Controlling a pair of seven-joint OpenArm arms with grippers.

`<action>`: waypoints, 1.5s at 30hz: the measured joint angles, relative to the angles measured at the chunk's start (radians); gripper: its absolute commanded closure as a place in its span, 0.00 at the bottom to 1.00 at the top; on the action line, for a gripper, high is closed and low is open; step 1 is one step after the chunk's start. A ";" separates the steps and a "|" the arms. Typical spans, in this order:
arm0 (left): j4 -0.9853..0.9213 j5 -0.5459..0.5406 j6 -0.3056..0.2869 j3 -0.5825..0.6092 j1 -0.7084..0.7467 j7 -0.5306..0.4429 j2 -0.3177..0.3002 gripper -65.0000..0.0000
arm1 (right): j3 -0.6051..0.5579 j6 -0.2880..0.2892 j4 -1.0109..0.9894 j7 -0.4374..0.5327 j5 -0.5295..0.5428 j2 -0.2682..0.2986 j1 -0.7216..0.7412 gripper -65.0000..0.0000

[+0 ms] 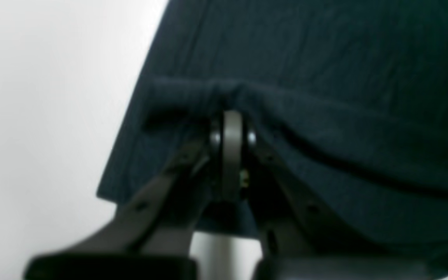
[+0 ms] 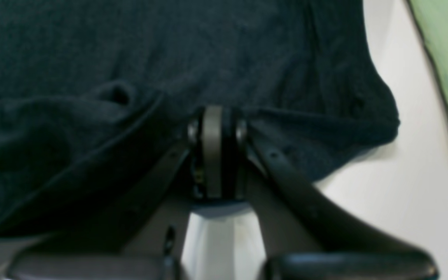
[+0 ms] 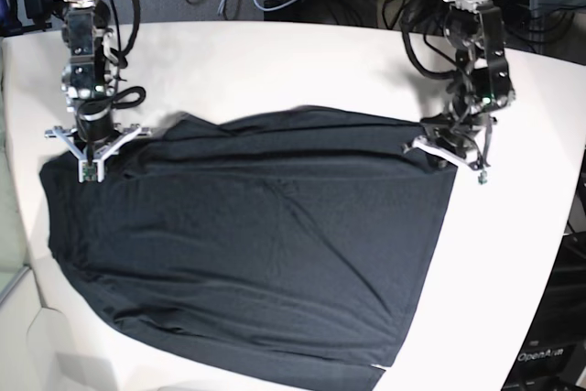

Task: Fold the T-shirt properly
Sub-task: 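Drag the held shoulder edge with both grippers, straightening the shirt, then lower the shoulder edge onto the table with both grippers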

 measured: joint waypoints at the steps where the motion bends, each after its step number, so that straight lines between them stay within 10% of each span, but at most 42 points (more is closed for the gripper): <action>1: -0.014 -0.001 0.000 0.000 -0.007 -0.004 -0.001 1.00 | 0.000 0.000 0.000 0.000 0.000 0.000 -0.002 0.96; 45: 0.154 -0.042 -0.025 -0.004 0.304 -0.081 -0.098 1.00 | 0.008 -0.008 0.084 0.224 0.000 0.036 -0.288 0.96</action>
